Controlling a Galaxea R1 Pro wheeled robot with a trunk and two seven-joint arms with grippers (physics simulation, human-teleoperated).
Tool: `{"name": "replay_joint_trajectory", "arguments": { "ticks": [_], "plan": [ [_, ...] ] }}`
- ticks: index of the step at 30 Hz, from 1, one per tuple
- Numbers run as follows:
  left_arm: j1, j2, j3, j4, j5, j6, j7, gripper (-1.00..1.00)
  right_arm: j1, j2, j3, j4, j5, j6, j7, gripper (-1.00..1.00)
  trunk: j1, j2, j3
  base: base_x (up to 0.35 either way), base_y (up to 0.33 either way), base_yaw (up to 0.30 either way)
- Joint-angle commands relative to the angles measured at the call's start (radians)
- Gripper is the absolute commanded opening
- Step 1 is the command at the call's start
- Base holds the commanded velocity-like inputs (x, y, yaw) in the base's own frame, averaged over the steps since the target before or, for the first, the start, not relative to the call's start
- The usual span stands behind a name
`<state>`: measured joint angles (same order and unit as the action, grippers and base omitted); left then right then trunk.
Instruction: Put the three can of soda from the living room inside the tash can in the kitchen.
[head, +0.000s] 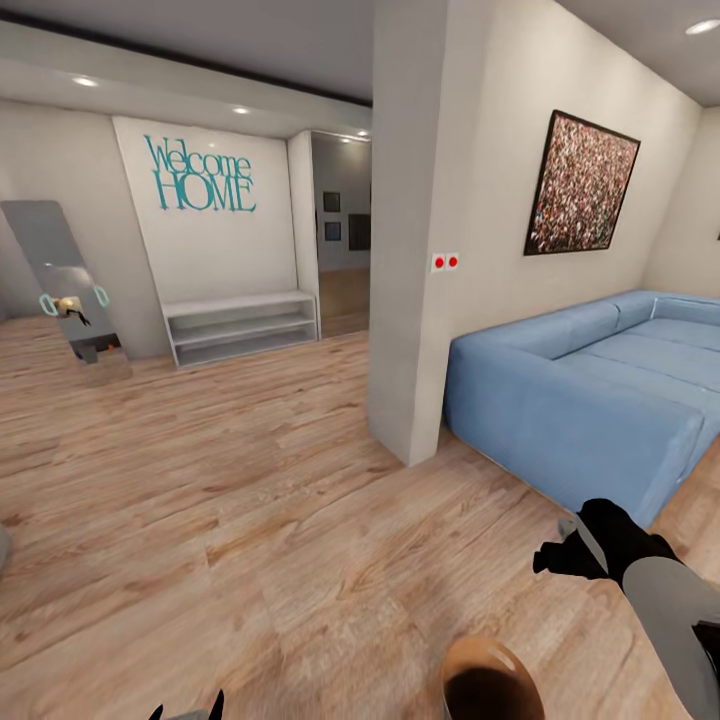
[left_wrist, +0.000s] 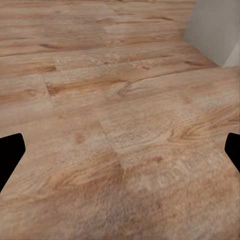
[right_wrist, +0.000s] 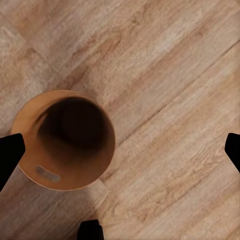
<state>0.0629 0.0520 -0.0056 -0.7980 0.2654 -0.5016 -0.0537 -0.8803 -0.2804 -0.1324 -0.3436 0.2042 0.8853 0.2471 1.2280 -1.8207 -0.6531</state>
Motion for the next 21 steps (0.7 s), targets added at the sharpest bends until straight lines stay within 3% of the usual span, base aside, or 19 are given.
{"name": "replay_joint_trajectory", "arguments": {
  "ticks": [1, 21],
  "plan": [
    [0.0, 0.0, 0.0, 0.0, 0.0, 0.0, 0.0, 1.0, 0.0, 0.0, 0.001, 0.0, 0.0, 0.0, 0.0, 1.0, 0.004, -0.007, -0.003, 0.0, 0.0, 0.0],
    [0.0, -0.001, -0.001, -0.001, 0.0, 0.0, 0.0, 1.0, 0.001, 0.003, 0.004, 0.0, 0.0, -0.003, -0.003, 1.0, 0.081, -0.147, -0.066, 0.0, 0.0, 0.0]
  ]
}}
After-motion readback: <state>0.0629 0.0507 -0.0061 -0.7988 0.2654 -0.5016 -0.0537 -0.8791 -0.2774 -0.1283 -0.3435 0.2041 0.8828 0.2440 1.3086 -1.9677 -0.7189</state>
